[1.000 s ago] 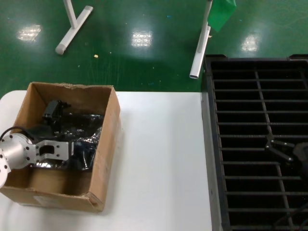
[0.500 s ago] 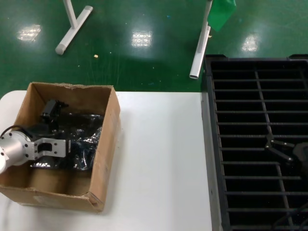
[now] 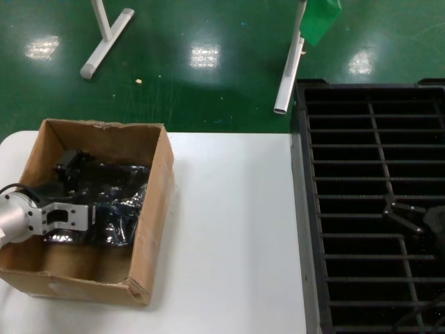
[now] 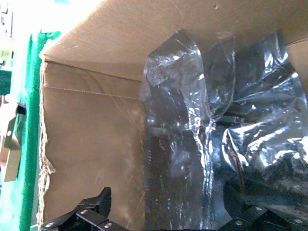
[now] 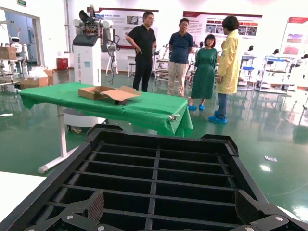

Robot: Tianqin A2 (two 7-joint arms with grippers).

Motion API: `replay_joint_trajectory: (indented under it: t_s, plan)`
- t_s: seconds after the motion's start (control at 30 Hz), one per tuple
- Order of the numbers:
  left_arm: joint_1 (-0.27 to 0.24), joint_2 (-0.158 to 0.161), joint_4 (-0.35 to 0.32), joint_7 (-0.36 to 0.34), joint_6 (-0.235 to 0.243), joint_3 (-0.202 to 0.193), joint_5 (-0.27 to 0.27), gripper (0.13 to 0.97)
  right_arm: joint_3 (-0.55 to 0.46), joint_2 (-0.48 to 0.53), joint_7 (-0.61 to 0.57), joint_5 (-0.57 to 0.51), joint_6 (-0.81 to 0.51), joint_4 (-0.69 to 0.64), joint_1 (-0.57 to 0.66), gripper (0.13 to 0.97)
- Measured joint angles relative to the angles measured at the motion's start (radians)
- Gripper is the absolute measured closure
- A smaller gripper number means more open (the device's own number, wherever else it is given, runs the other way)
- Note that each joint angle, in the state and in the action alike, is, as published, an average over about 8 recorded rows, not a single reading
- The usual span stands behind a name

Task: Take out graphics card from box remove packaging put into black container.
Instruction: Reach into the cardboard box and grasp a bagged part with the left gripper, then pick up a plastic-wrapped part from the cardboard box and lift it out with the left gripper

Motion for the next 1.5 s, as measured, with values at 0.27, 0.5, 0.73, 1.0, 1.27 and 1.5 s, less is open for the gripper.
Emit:
replay_joint_trajectory:
  t_s: [0.27, 0.5, 0.73, 1.0, 1.27, 1.5]
  plan:
    - [0.017, -0.016, -0.034, -0.049, 0.001, 0.003, 0.027, 0.348, 0.000, 0.000, 0.000, 0.000, 0.000, 0.000, 0.000, 0.129]
    - [0.027, -0.019, -0.055, -0.080, 0.000, 0.005, 0.046, 0.506, 0.000, 0.000, 0.000, 0.000, 0.000, 0.000, 0.000, 0.129]
    - [0.034, -0.020, -0.066, -0.098, 0.003, 0.009, 0.058, 0.585, 0.000, 0.000, 0.000, 0.000, 0.000, 0.000, 0.000, 0.129]
    - [0.049, -0.028, -0.079, -0.110, 0.007, 0.008, 0.061, 0.763, 0.000, 0.000, 0.000, 0.000, 0.000, 0.000, 0.000, 0.129]
    - [0.057, -0.035, -0.076, -0.113, 0.009, 0.005, 0.056, 0.893, 0.000, 0.000, 0.000, 0.000, 0.000, 0.000, 0.000, 0.129]
    - [0.061, -0.038, -0.083, -0.124, 0.011, 0.005, 0.062, 0.915, 0.000, 0.000, 0.000, 0.000, 0.000, 0.000, 0.000, 0.129]
